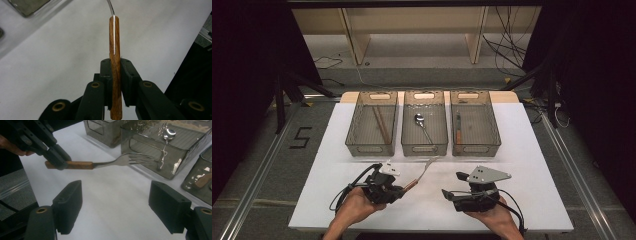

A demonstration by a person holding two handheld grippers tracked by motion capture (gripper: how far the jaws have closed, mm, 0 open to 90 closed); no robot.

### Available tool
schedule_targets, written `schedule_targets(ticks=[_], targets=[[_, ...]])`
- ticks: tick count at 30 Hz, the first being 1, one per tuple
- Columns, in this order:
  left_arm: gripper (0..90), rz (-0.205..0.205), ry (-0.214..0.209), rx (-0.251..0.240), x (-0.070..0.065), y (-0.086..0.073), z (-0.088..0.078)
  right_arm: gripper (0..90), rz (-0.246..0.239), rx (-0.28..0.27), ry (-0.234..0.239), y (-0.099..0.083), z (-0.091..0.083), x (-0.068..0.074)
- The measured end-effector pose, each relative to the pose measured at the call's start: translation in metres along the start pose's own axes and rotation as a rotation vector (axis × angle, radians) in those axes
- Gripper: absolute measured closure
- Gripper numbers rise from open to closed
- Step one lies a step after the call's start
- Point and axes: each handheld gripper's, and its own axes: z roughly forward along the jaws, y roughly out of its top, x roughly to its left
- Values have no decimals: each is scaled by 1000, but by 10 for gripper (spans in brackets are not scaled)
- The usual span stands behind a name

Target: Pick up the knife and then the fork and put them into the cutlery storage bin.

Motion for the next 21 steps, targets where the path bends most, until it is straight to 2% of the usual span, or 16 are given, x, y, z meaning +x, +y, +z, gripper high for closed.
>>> schedule_targets(ticks=[9, 13, 16, 21], targets=[[806, 1, -10, -21, -1, 6, -1, 279, 8, 24, 27, -2, 6, 4], [806, -7, -19, -45, -4, 10, -2, 279, 40, 31, 44, -3, 10, 2], [806, 3, -30, -44, -5, 12, -1, 279, 63, 33, 57, -5, 12, 2], [805, 12, -44, -37, -7, 15, 0, 279, 13, 24, 39, -4, 13, 7]])
